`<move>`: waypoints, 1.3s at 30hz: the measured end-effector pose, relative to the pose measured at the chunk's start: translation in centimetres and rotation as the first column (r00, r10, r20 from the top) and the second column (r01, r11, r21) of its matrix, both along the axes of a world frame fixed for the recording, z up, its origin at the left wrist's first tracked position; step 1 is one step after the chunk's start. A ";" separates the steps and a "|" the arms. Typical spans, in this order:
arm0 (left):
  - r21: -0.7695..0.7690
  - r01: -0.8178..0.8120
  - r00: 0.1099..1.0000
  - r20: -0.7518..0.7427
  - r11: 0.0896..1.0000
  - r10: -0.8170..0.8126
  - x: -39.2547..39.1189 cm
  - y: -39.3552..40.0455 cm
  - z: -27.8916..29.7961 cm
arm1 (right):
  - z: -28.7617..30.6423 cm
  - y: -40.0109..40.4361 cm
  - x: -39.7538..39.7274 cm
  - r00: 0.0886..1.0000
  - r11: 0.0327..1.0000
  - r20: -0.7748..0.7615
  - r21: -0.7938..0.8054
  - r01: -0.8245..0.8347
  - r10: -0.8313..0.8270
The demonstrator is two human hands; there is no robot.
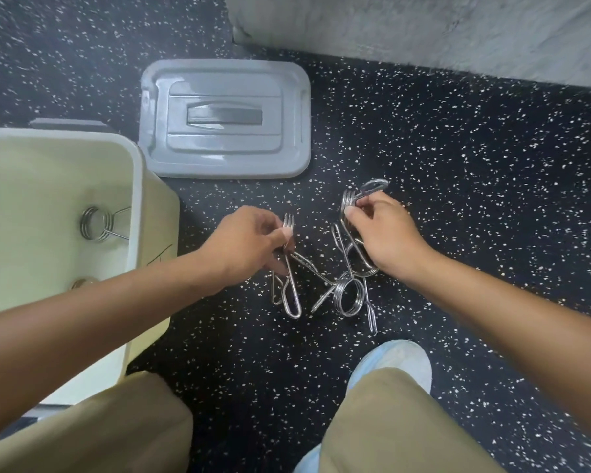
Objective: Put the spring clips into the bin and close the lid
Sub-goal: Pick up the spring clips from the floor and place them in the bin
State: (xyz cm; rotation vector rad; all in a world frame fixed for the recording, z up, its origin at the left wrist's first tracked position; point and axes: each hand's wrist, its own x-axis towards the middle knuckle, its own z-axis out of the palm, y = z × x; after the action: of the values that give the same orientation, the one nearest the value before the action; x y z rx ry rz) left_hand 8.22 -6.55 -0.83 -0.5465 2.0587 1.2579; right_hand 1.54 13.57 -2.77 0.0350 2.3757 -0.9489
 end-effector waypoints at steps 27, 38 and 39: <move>-0.026 -0.328 0.881 -0.370 0.944 0.296 6.6 -11.0 14.1 | 6.9 -7.4 3.8 0.943 0.904 0.269 -0.323 0.279 -0.195; -0.511 -0.362 0.917 -0.343 0.779 0.201 9.9 -17.1 10.2 | 7.9 -10.6 5.2 0.954 0.980 0.297 -0.196 0.027 0.034; -0.546 -0.338 0.930 -0.316 0.767 0.185 10.1 -17.4 9.3 | 7.8 -10.9 5.3 0.953 0.984 0.298 -0.179 -0.005 0.059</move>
State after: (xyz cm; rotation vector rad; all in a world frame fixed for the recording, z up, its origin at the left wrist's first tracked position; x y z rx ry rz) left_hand 18.31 -23.92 8.51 -1.0435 2.6768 0.8225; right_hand 6.88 2.69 5.02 0.0680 1.9999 -1.0536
